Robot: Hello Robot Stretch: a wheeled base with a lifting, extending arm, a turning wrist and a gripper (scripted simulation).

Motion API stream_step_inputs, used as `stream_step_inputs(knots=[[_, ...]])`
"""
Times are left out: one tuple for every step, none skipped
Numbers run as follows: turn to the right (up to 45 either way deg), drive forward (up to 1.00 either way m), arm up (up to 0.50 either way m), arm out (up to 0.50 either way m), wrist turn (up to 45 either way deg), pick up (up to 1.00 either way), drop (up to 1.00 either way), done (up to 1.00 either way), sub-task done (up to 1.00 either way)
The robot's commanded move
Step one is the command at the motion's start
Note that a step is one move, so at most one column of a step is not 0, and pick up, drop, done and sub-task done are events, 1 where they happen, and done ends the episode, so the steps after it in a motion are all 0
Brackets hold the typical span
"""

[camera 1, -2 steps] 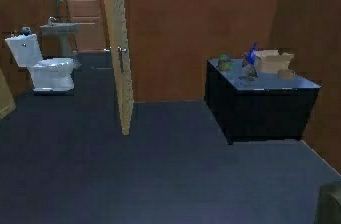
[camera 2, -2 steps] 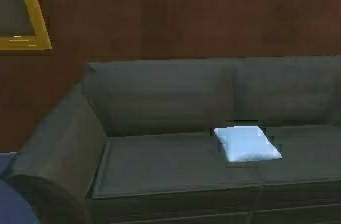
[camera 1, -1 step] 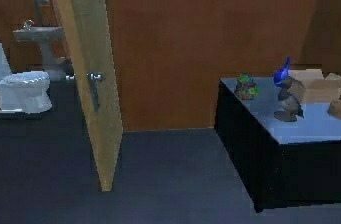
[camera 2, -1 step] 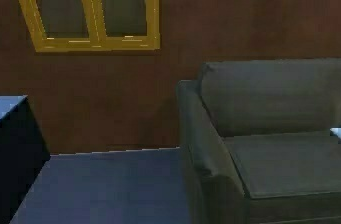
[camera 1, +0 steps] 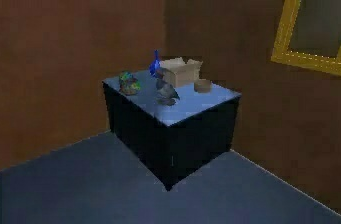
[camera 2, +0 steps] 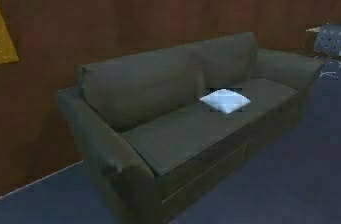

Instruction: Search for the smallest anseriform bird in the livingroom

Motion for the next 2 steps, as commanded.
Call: stream_step_inputs(knots=[[0.0, 0.6, 0.0, 0.0, 0.0, 0.0, 0.0, 0.0, 0.0], [0.0, 0.0, 0.0, 0.0, 0.0, 0.0, 0.0, 1.0, 0.0]])
